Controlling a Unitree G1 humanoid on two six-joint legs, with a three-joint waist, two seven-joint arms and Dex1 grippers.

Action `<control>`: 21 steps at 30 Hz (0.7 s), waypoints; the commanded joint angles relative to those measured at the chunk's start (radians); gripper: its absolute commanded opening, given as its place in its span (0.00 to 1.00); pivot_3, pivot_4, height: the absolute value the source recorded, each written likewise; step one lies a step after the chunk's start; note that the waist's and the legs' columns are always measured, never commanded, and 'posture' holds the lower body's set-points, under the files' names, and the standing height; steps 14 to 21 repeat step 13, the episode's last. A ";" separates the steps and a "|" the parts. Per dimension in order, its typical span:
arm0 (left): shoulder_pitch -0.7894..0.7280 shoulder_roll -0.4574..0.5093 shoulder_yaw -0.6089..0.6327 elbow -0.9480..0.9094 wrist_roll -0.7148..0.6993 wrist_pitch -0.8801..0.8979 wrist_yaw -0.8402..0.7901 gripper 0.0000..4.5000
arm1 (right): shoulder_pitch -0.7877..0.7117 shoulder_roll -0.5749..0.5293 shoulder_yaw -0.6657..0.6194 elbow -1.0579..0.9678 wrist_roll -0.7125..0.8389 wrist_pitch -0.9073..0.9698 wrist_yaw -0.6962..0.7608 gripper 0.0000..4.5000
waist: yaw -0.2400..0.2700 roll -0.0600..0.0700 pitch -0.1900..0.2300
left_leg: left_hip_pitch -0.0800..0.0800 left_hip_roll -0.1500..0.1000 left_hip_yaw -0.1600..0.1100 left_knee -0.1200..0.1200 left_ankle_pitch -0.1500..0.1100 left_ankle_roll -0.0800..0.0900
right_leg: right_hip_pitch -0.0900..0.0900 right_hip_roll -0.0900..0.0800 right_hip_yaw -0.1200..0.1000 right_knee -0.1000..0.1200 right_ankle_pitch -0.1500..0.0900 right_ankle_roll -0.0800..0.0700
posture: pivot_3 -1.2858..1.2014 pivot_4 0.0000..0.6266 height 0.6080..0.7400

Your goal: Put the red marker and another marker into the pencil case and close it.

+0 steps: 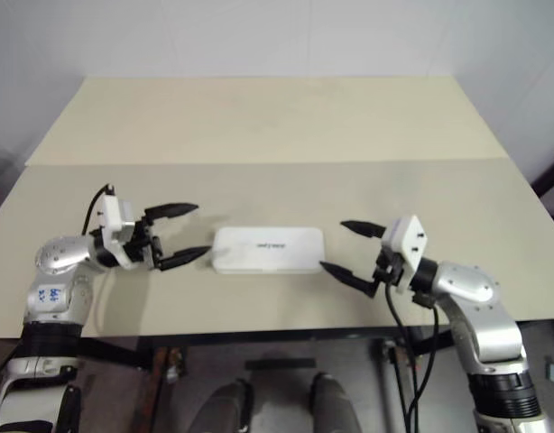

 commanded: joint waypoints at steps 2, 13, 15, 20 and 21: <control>0.042 0.029 0.031 -0.064 -0.028 0.013 0.005 1.00 | 0.000 -0.049 -0.061 0.050 0.027 -0.050 0.063 1.00 | 0.000 0.000 0.000 | 0.000 0.000 0.000 0.000 0.000 0.000 | 0.000 0.000 0.000 0.000 0.000 0.000 | 0.52 0.24 1.00; 0.098 0.091 0.052 -0.129 -0.064 0.057 -0.033 1.00 | -0.004 -0.099 -0.082 0.106 0.046 -0.090 0.163 1.00 | -0.001 0.000 0.000 | 0.001 0.001 0.001 -0.001 0.000 0.000 | 0.000 0.000 0.000 -0.001 -0.001 -0.001 | 0.52 0.24 1.00; 0.098 0.091 0.052 -0.129 -0.064 0.057 -0.033 1.00 | -0.004 -0.099 -0.082 0.106 0.046 -0.090 0.163 1.00 | -0.001 0.000 0.000 | 0.001 0.001 0.001 -0.001 0.000 0.000 | 0.000 0.000 0.000 -0.001 -0.001 -0.001 | 0.52 0.24 1.00; 0.098 0.091 0.052 -0.129 -0.064 0.057 -0.033 1.00 | -0.004 -0.099 -0.082 0.106 0.046 -0.090 0.163 1.00 | -0.001 0.000 0.000 | 0.001 0.001 0.001 -0.001 0.000 0.000 | 0.000 0.000 0.000 -0.001 -0.001 -0.001 | 0.52 0.24 1.00; 0.098 0.091 0.052 -0.129 -0.064 0.057 -0.033 1.00 | -0.004 -0.099 -0.082 0.106 0.046 -0.090 0.163 1.00 | -0.001 0.000 0.000 | 0.001 0.001 0.001 -0.001 0.000 0.000 | 0.000 0.000 0.000 -0.001 -0.001 -0.001 | 0.52 0.24 1.00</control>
